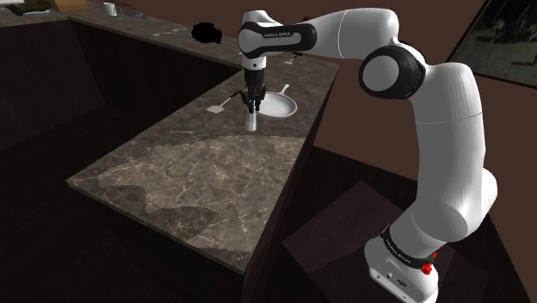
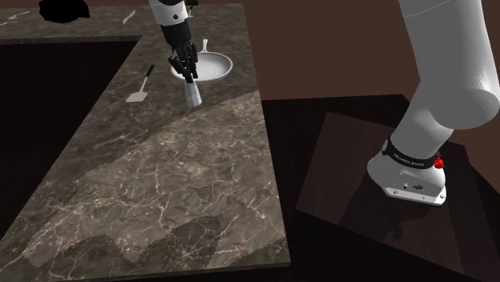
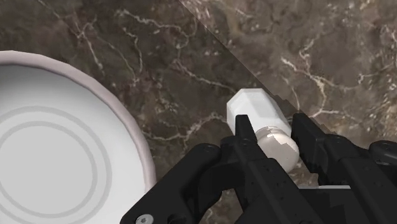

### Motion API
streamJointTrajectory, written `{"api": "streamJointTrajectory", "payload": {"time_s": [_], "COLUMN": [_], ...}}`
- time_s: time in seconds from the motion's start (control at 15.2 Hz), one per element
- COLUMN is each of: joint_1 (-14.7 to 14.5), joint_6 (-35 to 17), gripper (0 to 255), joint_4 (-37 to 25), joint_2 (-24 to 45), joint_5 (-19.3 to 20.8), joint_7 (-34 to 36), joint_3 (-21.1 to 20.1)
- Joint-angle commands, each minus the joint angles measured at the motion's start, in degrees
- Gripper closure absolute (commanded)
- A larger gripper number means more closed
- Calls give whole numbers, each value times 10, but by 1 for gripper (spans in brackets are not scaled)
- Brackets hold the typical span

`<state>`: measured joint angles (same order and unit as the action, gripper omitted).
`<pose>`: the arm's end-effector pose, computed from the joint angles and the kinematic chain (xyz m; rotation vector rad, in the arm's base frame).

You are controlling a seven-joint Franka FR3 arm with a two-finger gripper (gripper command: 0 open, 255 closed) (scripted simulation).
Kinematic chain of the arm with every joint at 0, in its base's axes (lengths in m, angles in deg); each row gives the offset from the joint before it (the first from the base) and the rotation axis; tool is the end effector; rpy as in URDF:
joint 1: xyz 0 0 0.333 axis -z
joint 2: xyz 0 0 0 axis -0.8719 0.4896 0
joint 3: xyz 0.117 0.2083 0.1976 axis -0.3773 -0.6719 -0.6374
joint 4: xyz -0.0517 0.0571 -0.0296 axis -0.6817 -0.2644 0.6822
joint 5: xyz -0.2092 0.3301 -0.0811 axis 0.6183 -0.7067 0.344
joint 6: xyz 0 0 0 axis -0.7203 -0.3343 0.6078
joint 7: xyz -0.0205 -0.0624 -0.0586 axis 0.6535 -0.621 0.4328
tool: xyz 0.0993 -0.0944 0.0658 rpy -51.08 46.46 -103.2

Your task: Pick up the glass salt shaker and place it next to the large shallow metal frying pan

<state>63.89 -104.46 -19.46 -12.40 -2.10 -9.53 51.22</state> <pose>0.7109 0.0593 0.3299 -3.0733 -0.2852 0.2595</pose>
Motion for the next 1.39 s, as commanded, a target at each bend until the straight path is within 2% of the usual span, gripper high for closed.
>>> {"api": "streamJointTrajectory", "payload": {"time_s": [0.0, 0.13, 0.2, 0.53, 0.79, 1.32], "joint_1": [0, 0, 0, 0, -8, -8], "joint_6": [0, 0, 0, 0, 87, 87], "gripper": [255, 255, 0, 0, 0, 0], "joint_4": [0, 0, 0, 0, -111, -110], "joint_2": [0, 0, 0, 0, 23, 23], "joint_5": [0, 0, 0, 0, 2, 2], "joint_7": [0, 0, 0, 0, -2, -2], "joint_3": [0, 0, 0, 0, 1, 1]}}
